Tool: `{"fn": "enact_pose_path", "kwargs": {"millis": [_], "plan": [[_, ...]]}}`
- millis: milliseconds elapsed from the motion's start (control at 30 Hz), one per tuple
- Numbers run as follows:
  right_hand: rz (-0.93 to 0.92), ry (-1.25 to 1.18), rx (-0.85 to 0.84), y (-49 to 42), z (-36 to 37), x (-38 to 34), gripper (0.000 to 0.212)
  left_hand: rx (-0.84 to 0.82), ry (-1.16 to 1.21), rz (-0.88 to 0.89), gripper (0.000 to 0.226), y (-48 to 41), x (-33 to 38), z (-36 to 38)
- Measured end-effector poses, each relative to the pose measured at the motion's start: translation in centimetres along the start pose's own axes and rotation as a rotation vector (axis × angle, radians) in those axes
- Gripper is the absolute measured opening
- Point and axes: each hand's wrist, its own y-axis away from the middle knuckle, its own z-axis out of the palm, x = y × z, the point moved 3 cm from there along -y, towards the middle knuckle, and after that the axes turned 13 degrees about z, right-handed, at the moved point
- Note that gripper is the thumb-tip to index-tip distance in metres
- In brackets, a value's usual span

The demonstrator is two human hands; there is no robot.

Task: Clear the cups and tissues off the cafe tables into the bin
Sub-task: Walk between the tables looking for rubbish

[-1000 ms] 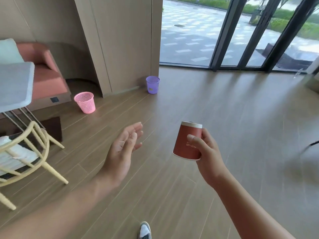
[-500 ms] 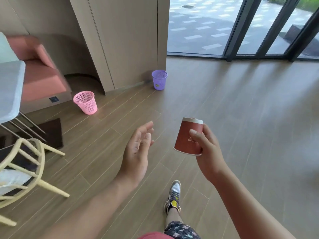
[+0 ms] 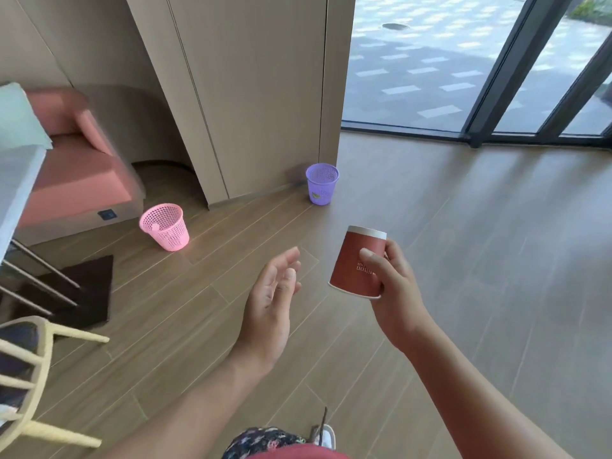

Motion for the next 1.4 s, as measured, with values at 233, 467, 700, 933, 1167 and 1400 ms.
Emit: {"fn": "enact_pose_path", "kwargs": {"millis": [233,467,700,933,1167,1400], "plan": [[0.052,0.009,0.024,-9.8,-2.5,-3.0,0.044,0.008,0.025,-0.017,0.038,-10.1,-4.5,3.6],[0.034,0.01,0.05,-22.7,-3.5,-6.1,0.051,-0.012,0.068,-0.023,0.039,-22.7,-10.8,6.1],[0.047,0.009,0.068,-38.3,-2.7,-12.2,0.052,-0.07,0.1,-0.065,0.04,-37.9,-16.0,7.3],[0.088,-0.004,0.052,-50.2,-1.9,-16.0,0.05,-0.09,0.093,-0.091,0.04,-49.7,-19.5,7.6],[0.158,-0.056,0.048,-61.9,-3.9,-18.0,0.052,-0.078,0.048,-0.117,0.039,-59.8,-25.1,9.8],[0.218,-0.024,-0.007,-77.2,-7.8,-22.1,0.057,-0.046,0.011,-0.14,0.041,-72.5,-32.0,14.8]]}}
